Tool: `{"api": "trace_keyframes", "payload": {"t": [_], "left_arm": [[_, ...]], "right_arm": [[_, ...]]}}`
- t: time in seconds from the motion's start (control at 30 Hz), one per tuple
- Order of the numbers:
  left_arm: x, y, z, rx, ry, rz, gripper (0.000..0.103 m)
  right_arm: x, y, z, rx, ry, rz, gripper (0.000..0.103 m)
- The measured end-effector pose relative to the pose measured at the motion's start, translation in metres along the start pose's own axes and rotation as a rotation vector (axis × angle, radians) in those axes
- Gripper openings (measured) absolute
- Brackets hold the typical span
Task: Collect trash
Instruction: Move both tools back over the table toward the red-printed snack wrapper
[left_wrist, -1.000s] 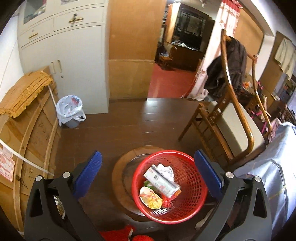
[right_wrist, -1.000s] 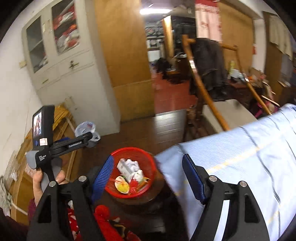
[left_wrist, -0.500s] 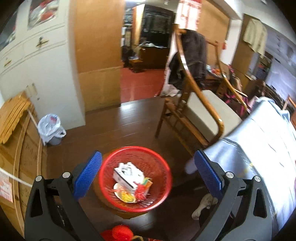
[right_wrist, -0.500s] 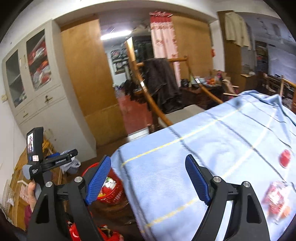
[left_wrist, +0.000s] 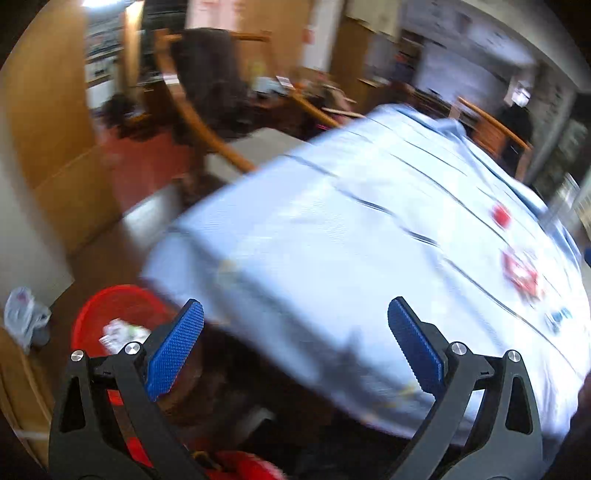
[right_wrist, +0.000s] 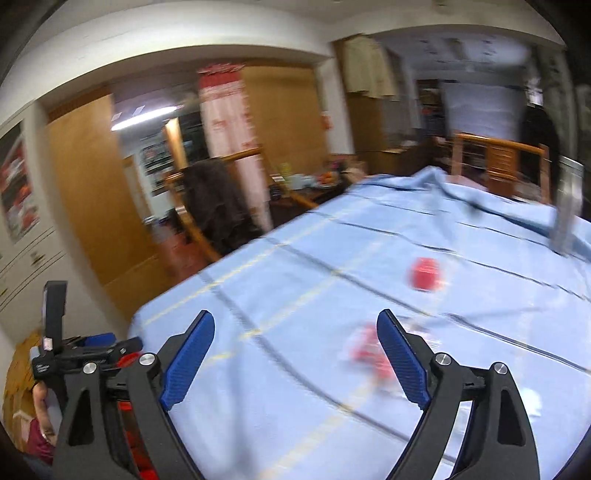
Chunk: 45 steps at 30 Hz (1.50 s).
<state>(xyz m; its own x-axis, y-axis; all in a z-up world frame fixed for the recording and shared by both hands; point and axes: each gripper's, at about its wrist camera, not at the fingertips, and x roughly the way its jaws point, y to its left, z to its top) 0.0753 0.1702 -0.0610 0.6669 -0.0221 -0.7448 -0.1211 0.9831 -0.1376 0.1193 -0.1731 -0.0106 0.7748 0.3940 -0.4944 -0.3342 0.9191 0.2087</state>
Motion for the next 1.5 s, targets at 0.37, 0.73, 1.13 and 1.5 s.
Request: {"api": "trace_keyframes", "payload": {"t": [0.37,0.73,1.13,1.5], "left_arm": [[0.035,-0.162,0.016,0.294,0.070,-0.202,0.096],[0.083,-0.278,0.030,0.487,0.122,-0.254,0.096],[0.108,-0.204,0.075,0.315,0.109,-0.065,0.096],[0.120,-0.253,0.066,0.439,0.093,-0.124,0.096]], "right_arm": [[-0.028,-0.127,-0.009,0.156,-0.018,-0.244,0.095],[-0.025,-0.190,-0.034,0.262,-0.029,-0.274,0.095],[-0.030,-0.195,-0.035,0.295,-0.016,-0.294,0.096],[-0.025,-0.194,-0.036,0.295,0.015,-0.287,0.096]]}}
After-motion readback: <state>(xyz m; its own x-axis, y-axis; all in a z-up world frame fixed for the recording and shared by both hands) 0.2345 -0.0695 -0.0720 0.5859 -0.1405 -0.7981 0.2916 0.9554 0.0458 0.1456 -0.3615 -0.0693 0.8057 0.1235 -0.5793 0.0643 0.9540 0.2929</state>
